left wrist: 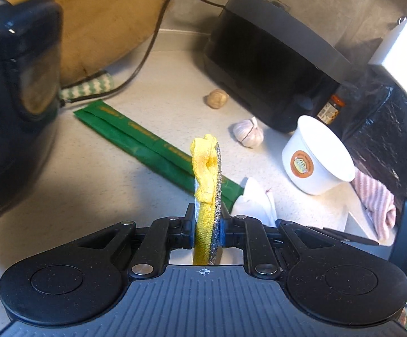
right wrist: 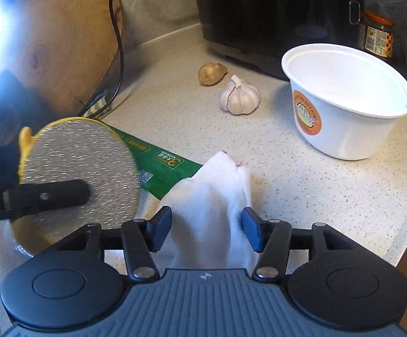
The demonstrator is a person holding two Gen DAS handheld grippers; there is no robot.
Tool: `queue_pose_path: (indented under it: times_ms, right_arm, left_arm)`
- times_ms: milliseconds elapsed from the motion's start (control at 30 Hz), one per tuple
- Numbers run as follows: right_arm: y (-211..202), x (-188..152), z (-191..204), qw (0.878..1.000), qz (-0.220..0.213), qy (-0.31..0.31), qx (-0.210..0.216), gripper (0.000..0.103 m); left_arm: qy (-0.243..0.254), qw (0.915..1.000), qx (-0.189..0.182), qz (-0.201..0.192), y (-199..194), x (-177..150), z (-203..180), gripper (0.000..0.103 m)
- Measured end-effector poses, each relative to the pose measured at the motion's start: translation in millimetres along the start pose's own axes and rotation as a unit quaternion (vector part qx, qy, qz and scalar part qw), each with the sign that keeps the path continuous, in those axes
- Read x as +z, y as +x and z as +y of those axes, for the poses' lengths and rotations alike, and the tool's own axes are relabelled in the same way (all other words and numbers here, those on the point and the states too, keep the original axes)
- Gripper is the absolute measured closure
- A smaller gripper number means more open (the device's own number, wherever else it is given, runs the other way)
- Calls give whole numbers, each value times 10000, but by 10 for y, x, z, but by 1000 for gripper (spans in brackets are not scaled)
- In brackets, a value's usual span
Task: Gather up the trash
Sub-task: 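Grasp the silver scrubber pad with the left tool while the right tool grasps the white glove, then carry scrubber and glove down into the green bin and open both tools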
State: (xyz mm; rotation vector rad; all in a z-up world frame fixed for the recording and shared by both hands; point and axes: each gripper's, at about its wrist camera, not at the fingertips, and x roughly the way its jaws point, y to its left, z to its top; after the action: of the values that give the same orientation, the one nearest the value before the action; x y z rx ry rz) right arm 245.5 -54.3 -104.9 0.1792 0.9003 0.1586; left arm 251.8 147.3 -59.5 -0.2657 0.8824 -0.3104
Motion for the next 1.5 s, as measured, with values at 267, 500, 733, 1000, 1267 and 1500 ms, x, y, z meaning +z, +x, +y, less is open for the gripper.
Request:
queue_pose_path:
  times_ms: [267, 500, 733, 1000, 1267, 1500]
  right_arm:
    - [16, -27, 122, 9992, 97, -342, -176, 41]
    - [-32, -66, 197, 9980, 141, -509, -334, 80]
    - [-413, -93, 33, 9997, -47, -166, -170, 94]
    - [-1154, -396, -452, 9984, -339, 311, -322, 94]
    - [-1598, -1100, -1083, 9896, -226, 1197, -767, 94]
    - [-1539, -2105, -1690, 9591, 539, 2499, -1215, 94]
  left_arm:
    - [478, 9977, 478, -86, -93, -61, -87, 85]
    - [628, 9968, 484, -48, -135, -115, -116, 85]
    - [753, 9970, 45, 182, -171, -219, -304, 85]
    - [1231, 9870, -866, 572, -132, -408, -901, 85]
    - [1734, 9569, -1647, 1645, 148, -932, -1455, 85]
    - [2430, 9142, -1607, 2816, 604, -1714, -1757, 85]
